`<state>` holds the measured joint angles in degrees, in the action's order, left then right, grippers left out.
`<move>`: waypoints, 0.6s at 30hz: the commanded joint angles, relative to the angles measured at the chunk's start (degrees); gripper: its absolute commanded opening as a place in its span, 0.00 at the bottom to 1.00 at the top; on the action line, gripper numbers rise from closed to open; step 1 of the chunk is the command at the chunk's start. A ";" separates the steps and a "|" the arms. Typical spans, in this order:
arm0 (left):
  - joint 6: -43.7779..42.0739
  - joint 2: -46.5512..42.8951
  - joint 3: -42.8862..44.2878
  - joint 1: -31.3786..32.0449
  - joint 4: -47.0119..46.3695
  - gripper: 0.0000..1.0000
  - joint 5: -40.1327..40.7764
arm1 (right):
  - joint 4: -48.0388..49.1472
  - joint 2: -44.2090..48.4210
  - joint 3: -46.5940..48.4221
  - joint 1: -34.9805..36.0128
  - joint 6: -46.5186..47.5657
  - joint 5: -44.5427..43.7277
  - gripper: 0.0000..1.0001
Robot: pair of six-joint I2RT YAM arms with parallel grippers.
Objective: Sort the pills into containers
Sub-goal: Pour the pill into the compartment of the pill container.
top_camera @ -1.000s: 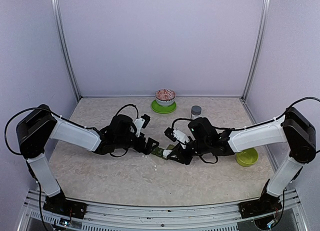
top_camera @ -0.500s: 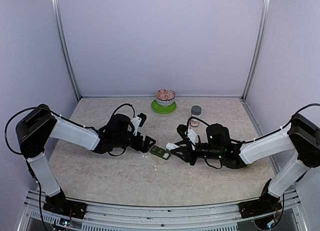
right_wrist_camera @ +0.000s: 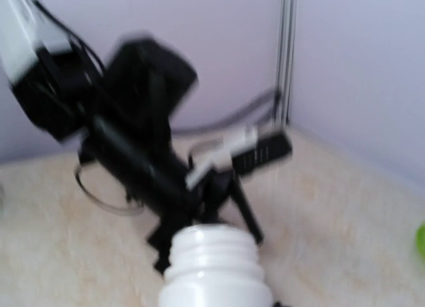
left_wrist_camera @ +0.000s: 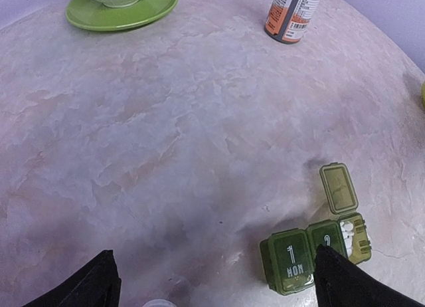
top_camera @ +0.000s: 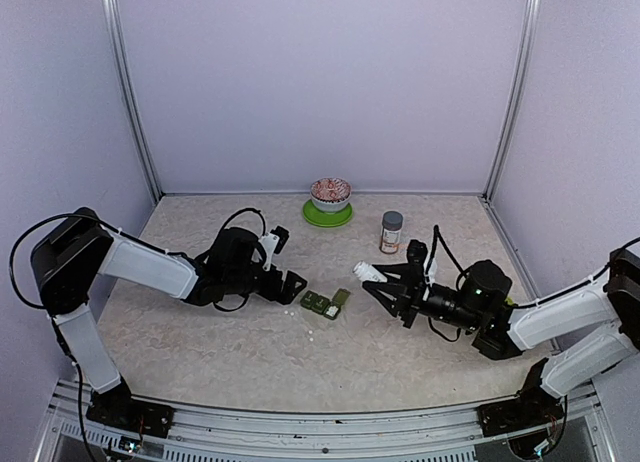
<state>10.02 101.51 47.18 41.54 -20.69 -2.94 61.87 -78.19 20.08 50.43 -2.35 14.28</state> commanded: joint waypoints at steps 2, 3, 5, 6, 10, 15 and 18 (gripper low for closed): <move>0.53 -2.57 2.45 -0.23 5.00 0.99 0.45 | 21.31 3.04 -6.35 -0.43 -0.33 0.77 0.24; 0.91 -2.63 2.97 -0.23 6.27 0.99 0.50 | 23.58 2.98 -7.14 -0.45 -0.63 1.02 0.24; 1.65 -3.00 3.91 -0.15 10.00 0.99 0.56 | 26.23 2.80 -7.75 -0.43 -1.37 1.47 0.24; 2.59 -3.22 4.21 -0.14 11.76 0.99 0.84 | 27.50 2.78 -8.10 -0.44 -1.63 1.84 0.24; 3.65 -4.88 2.90 0.33 16.24 0.99 0.05 | 31.19 4.15 -9.34 -0.48 -3.25 3.28 0.24; 2.91 -5.06 1.46 1.42 21.02 0.99 -1.33 | 25.13 8.03 -8.94 -0.43 -3.34 4.55 0.24; 2.59 -4.39 1.08 2.40 21.89 0.95 -0.37 | 22.82 9.18 -9.18 -0.43 -2.86 4.83 0.25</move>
<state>12.82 97.45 49.45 42.63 -3.16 -3.20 86.50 -70.94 11.42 50.43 -4.95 17.87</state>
